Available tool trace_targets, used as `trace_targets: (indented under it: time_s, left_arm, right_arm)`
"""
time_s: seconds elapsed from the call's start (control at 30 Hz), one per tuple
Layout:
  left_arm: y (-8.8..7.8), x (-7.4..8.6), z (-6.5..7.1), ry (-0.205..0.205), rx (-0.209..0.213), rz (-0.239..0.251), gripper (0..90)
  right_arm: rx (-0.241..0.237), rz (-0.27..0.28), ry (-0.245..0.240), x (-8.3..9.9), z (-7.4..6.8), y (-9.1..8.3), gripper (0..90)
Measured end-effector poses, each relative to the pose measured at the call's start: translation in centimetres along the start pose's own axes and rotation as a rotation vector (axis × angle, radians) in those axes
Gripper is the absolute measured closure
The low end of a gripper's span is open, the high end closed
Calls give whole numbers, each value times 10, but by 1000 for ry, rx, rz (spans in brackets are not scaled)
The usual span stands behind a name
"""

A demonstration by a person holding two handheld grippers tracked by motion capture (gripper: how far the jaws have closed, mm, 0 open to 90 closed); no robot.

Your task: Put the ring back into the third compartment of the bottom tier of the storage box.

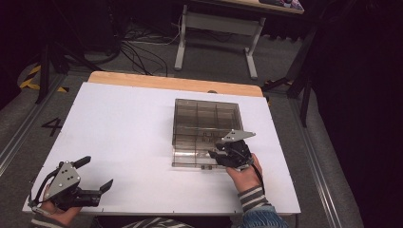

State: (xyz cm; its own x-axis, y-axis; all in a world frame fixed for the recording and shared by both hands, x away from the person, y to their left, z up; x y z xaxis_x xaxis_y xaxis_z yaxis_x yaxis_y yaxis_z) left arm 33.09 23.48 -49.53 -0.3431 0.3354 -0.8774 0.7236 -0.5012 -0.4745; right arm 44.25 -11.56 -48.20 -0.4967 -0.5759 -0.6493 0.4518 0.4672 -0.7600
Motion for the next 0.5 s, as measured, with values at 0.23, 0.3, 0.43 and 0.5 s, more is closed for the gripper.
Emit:
trace_targets:
  time_s: [0.23, 0.3, 0.43, 0.5]
  left_arm:
    - [0, 0, 1, -3, 3, -3, 9]
    - [0, 1, 1, -4, 7, -3, 9]
    - [0, 0, 2, -6, 8, -2, 9]
    - [0, 0, 2, -6, 8, -2, 9]
  right_arm:
    - [12, -26, 20, 11, 8, 2, 583]
    - [21, -39, 23, 13, 10, 4, 583]
    - [31, -53, 33, 17, 14, 5, 583]
    - [33, -55, 39, 18, 16, 6, 583]
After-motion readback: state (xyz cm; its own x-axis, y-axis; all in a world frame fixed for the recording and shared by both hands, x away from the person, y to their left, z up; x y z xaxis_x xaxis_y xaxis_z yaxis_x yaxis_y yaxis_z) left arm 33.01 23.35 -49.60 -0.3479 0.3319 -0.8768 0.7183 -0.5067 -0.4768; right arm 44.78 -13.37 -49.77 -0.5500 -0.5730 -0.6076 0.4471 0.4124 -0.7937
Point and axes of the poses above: each handheld gripper's, and its own axes: y roughly forward along the jaws, x roughly out of its underside, z roughly to its right, the point moved 10 cm from there along y, roughly forward along the jaws, and after that the axes turned 5 degrees about -z, right-handed, at the moved point
